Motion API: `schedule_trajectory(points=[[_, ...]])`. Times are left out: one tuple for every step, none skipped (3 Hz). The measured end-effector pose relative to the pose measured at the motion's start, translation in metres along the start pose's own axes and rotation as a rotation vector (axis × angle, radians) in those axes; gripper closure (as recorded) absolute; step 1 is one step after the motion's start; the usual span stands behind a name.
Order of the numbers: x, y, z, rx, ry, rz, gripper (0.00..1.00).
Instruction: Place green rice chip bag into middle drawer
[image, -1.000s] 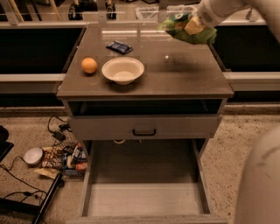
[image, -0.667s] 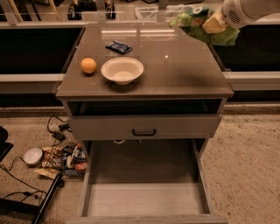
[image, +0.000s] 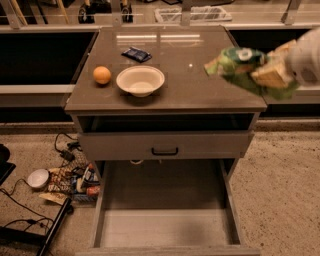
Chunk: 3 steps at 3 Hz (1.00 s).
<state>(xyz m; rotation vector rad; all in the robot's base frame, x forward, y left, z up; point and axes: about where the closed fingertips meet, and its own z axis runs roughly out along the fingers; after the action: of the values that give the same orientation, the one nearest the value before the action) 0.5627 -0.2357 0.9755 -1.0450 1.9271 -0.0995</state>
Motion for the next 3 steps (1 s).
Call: schedule_trajectory(points=[[0.078, 0.059, 0.002, -0.140, -0.006, 0.079, 1.00], [0.166, 0.100, -0.017, -0.202, -0.041, 0.119, 1.00], [0.166, 0.101, -0.016, -0.203, -0.042, 0.118, 1.00]])
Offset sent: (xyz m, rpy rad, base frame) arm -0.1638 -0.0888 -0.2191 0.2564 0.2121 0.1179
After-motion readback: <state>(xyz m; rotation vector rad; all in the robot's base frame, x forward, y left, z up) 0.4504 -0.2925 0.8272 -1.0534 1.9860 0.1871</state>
